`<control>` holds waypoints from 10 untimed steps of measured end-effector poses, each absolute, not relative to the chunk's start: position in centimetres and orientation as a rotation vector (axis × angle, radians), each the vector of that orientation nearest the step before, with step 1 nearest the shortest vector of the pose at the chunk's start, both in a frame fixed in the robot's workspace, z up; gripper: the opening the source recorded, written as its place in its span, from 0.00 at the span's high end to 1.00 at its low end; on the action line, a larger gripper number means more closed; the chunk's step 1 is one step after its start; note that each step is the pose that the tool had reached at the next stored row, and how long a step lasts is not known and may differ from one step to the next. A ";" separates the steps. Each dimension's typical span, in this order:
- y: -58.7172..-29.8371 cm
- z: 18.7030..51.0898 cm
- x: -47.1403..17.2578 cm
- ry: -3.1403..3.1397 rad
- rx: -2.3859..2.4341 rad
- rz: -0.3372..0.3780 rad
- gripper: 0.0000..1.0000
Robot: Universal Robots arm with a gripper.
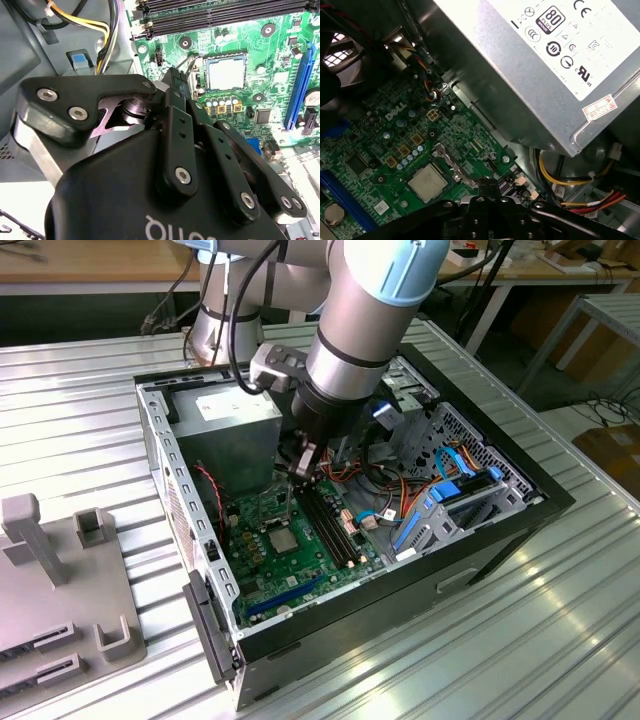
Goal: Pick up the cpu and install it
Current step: 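Close the cpu cover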
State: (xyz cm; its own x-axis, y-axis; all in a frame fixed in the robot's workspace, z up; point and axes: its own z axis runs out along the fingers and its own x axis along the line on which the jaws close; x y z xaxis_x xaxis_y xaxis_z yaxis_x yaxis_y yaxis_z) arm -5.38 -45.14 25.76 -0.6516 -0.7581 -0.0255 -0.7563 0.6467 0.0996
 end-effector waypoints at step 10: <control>-45.2 25.8 -5.4 -2.795 1.380 -0.157 0.89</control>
